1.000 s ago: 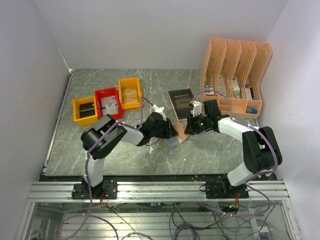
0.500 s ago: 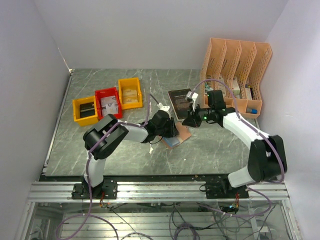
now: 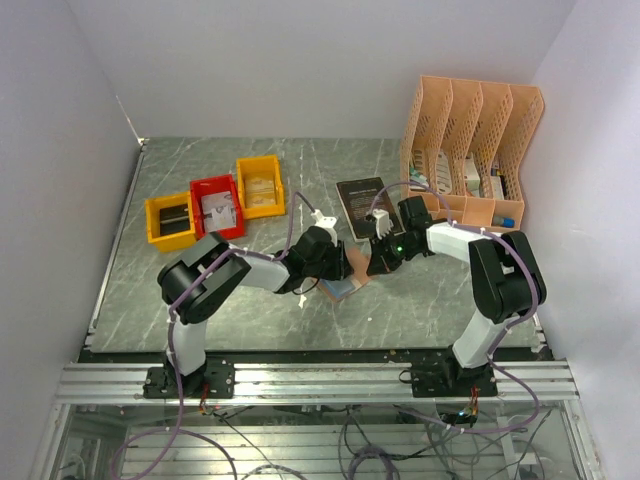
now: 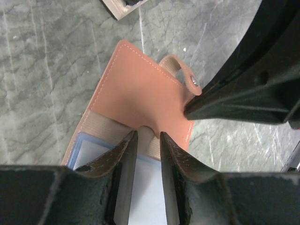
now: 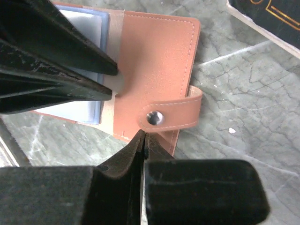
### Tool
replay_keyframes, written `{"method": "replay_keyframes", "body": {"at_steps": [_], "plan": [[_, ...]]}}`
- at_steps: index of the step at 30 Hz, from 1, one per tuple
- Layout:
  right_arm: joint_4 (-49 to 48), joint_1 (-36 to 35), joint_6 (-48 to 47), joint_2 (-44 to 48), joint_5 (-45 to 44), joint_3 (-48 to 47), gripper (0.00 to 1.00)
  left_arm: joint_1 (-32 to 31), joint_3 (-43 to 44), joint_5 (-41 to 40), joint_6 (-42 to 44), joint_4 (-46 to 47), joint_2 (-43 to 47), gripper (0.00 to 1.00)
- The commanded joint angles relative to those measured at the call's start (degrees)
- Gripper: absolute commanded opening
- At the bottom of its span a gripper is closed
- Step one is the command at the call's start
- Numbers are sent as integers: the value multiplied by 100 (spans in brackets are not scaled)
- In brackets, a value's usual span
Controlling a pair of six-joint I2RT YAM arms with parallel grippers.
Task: Put the credit cards into the card holder
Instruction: Open the card holder at the center of the board.
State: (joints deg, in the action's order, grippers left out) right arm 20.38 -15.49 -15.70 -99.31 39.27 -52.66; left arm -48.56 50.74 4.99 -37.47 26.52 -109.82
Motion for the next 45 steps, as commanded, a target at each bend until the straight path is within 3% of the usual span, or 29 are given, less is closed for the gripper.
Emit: {"method": "replay_keyframes", "body": {"at_steps": [1, 7, 11, 19, 25, 27, 31, 36, 41, 45], "plan": [[-78, -65, 133, -113, -631, -31, 0, -34, -374, -144, 267, -505, 194, 41], [36, -192, 23, -233, -590, -84, 0, -34, -553, -166, 183, -501, 824, 46], [189, -207, -198, -141, 148, -122, 0, -37, -802, -232, 43, -579, 1270, 46], [186, -383, -409, 229, 897, -16, 11, -39, -1416, -460, -547, -835, 2168, 44], [-31, -788, -405, 446, 1084, 9, 29, -30, -1735, -553, -848, -1018, 2657, 44], [-133, -953, -386, 517, 959, 11, 36, -31, -1769, -597, -906, -1070, 2691, 39], [-263, -1235, -453, 584, 445, -7, 49, -16, -1824, -648, -1053, -1050, 2650, 33], [-425, -1852, -534, 627, -612, 10, 72, 12, -1892, -649, -1173, -1054, 2583, 30], [-483, -2056, -439, 516, -1104, -51, 76, 15, -1986, -606, -1264, -910, 2532, 25], [-471, -2279, -437, 456, -1285, -66, 90, 18, -2031, -587, -1289, -806, 2415, 18]]}}
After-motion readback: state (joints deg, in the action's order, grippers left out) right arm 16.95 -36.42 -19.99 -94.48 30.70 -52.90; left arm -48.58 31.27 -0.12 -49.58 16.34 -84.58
